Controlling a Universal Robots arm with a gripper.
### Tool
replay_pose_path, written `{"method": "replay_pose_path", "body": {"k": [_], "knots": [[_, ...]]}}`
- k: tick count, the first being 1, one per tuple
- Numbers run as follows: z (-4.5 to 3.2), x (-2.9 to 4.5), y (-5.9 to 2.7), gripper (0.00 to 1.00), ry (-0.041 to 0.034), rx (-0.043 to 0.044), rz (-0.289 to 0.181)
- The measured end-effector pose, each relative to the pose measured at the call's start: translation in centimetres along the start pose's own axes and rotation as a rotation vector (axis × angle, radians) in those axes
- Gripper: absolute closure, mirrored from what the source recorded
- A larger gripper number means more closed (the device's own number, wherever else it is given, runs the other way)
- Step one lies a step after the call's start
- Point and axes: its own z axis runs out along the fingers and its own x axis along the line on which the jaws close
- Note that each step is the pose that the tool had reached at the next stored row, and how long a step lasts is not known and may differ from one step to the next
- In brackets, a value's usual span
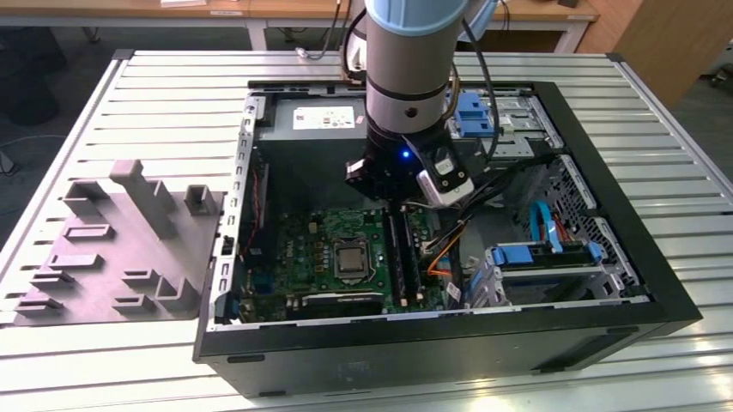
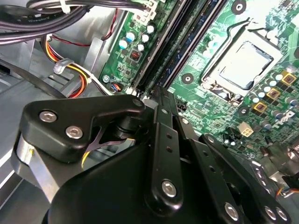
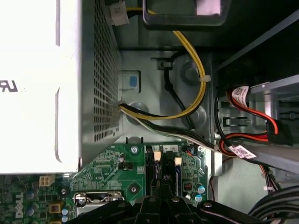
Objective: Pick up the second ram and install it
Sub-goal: 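Press down the second ram until it locks into place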
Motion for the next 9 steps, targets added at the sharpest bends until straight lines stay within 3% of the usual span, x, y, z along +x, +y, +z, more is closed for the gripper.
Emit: {"method": "replay_pose_path", "body": {"k": [9], "knots": [[0.52, 0.05, 0.11, 0.89, 0.0000, 0.0000, 0.000]]}}
